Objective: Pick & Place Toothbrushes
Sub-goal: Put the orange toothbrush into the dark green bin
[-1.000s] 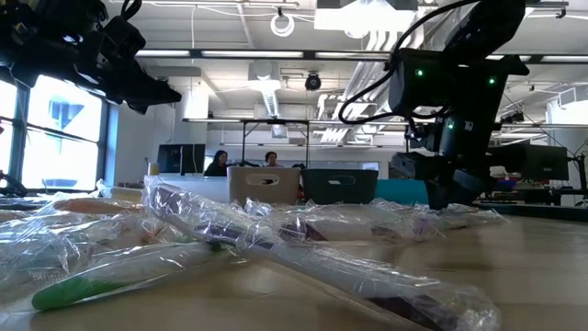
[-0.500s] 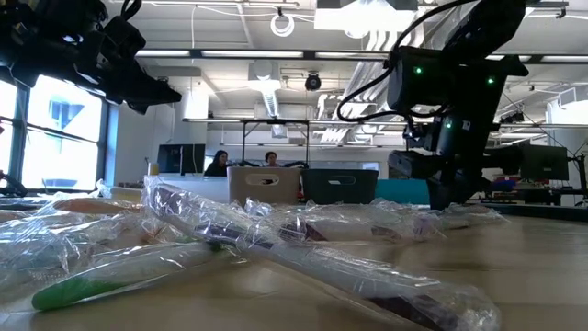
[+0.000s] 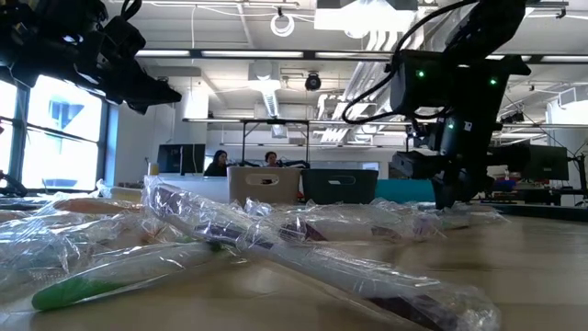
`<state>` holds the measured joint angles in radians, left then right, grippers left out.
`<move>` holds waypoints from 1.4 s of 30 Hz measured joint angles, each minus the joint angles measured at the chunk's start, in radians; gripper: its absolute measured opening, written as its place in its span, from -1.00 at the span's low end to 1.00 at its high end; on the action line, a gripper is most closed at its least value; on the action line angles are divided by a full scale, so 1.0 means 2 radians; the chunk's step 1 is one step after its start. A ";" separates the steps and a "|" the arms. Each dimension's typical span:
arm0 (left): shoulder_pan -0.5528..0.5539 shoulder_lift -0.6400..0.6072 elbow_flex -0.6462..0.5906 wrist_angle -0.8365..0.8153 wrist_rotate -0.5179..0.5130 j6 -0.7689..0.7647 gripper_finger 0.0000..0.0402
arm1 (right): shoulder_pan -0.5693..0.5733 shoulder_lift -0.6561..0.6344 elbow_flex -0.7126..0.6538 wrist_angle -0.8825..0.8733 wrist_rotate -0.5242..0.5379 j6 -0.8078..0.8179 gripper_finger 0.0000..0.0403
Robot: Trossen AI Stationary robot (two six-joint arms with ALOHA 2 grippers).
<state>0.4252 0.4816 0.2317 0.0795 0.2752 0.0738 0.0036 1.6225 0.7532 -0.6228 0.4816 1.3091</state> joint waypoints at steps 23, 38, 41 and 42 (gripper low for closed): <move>0.000 0.000 0.000 0.000 0.000 0.000 -1.00 | 0.005 -0.149 0.001 0.115 0.022 -0.121 -0.81; 0.000 0.000 0.000 0.000 0.000 0.000 -1.00 | -0.024 -0.168 0.001 0.484 0.034 -0.462 -0.81; 0.000 0.000 0.000 0.000 0.000 0.000 -1.00 | -0.041 -0.168 0.001 0.488 0.033 -0.472 -0.81; 0.000 0.000 0.000 0.000 0.000 0.000 -1.00 | -0.048 -0.168 0.001 0.489 0.034 -0.472 -0.81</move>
<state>0.4249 0.4816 0.2317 0.0799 0.2752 0.0734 -0.0920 1.2861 0.7555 0.3546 0.5488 0.3656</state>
